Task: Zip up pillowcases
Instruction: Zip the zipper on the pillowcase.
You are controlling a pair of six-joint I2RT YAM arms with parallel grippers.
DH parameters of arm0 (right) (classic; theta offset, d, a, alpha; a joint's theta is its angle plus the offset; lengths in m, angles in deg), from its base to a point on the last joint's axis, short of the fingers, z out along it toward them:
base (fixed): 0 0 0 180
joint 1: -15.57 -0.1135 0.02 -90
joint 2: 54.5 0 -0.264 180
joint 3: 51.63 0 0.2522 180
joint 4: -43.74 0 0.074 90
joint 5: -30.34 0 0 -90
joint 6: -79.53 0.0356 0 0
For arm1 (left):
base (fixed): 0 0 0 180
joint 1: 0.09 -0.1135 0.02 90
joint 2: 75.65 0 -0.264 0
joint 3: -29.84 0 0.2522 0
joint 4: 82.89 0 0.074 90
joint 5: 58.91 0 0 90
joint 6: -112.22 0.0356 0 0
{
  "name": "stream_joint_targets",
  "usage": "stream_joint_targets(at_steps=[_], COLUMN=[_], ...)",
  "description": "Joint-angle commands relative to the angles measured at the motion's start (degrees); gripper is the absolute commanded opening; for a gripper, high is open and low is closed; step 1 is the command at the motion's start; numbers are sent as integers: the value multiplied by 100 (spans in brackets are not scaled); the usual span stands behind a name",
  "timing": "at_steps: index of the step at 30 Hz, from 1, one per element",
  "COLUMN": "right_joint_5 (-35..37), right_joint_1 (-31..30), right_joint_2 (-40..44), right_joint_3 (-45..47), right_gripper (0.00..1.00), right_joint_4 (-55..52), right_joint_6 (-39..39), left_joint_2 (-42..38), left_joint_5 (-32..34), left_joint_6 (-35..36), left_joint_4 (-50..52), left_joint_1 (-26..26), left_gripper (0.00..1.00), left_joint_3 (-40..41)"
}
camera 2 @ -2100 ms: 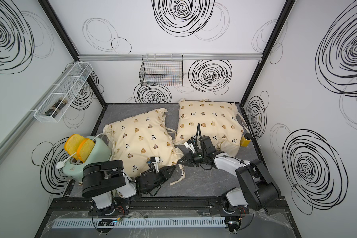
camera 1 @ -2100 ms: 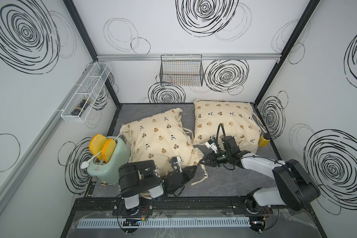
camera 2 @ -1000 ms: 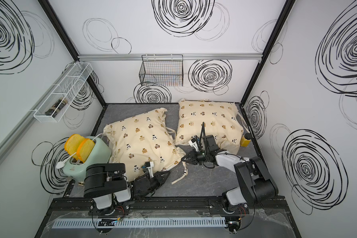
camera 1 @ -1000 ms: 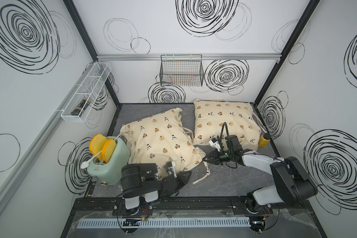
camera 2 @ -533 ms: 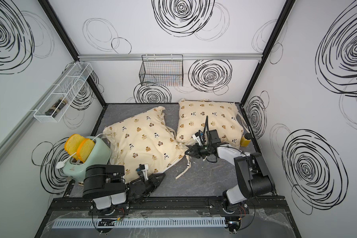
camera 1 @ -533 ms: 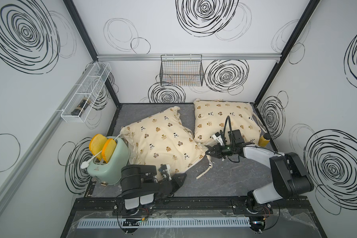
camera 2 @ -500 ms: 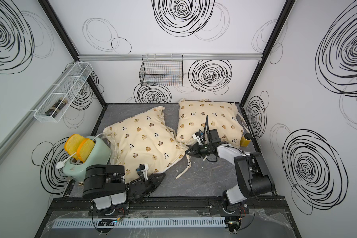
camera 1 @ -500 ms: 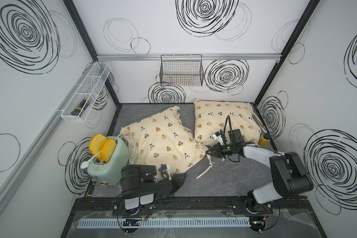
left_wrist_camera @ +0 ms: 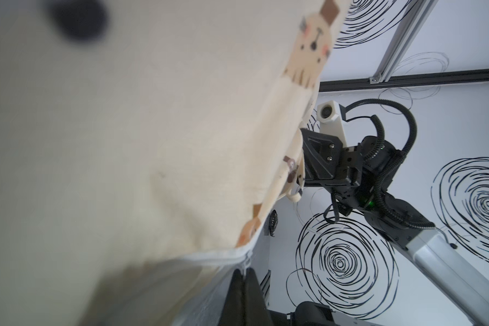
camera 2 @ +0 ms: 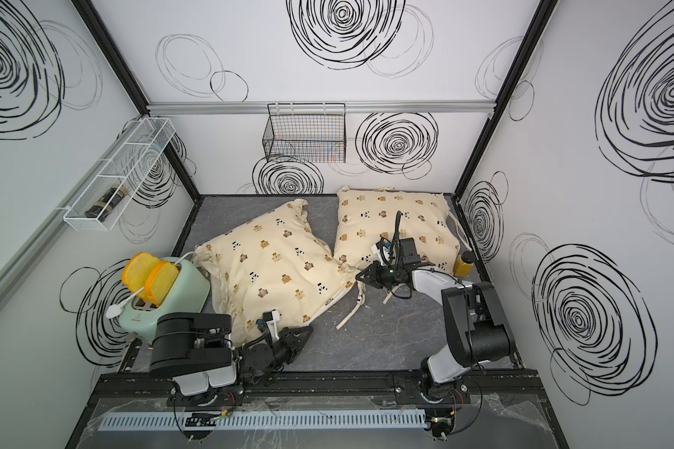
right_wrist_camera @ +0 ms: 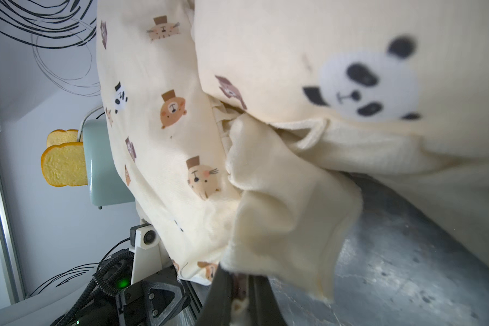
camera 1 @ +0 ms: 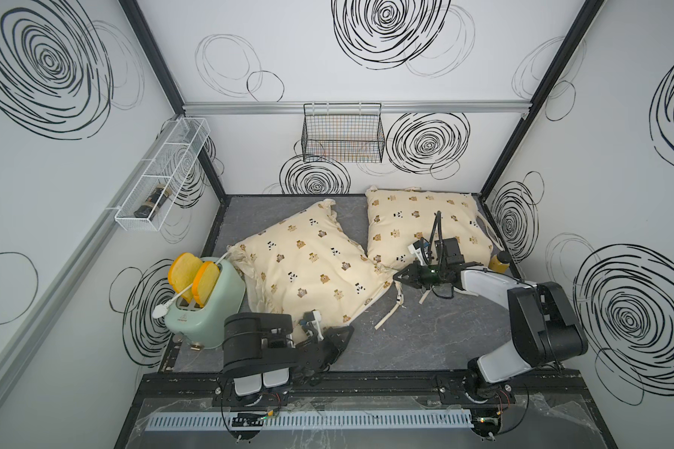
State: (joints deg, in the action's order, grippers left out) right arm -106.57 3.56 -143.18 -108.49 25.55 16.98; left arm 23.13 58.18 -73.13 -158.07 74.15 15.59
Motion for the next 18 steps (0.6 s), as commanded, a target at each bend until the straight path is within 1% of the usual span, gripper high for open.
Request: stream_joint_targets(at_steps=[1, 2, 4, 6, 8, 9, 11, 13, 15, 18], right_joint_5=[302, 301, 301, 289, 254, 249, 238, 228, 291, 365], right_joint_1=[156, 176, 236, 312, 382, 400, 426, 435, 445, 492], right_joint_2=[-35, -36, -26, 6, 32, 30, 21, -40, -92, -105], right_joint_3=[-242, -259, -278, -271, -261, -261, -277, -346, -418, -483], right_gripper=[0, 0, 0, 0, 0, 0, 0, 0, 0, 0], right_joint_4=[263, 231, 173, 153, 165, 190, 254, 313, 323, 379], right_joint_6=[53, 38, -8, -26, -20, -11, 32, 75, 93, 117], left_joint_2=[-636, -904, -1654, -2620, -3760, -4198, -5075, -5519, -5801, -6107], left_joint_5=[72, 45, 20, 84, 217, 259, 92, -328, -504, -570], left_joint_6=[-1, 20, 93, 143, 326, 400, 444, 506, 462, 354], left_joint_4=[518, 944, 2123, 3589, 5300, 5869, 6489, 7093, 7517, 7938], left_joint_1=[1, 7, 13, 12, -25, -49, -124, -193, -90, 12], left_gripper=[0, 0, 0, 0, 0, 0, 0, 0, 0, 0], left_joint_3=[1009, 950, 794, 578, 332, 292, 411, 429, 440, 438])
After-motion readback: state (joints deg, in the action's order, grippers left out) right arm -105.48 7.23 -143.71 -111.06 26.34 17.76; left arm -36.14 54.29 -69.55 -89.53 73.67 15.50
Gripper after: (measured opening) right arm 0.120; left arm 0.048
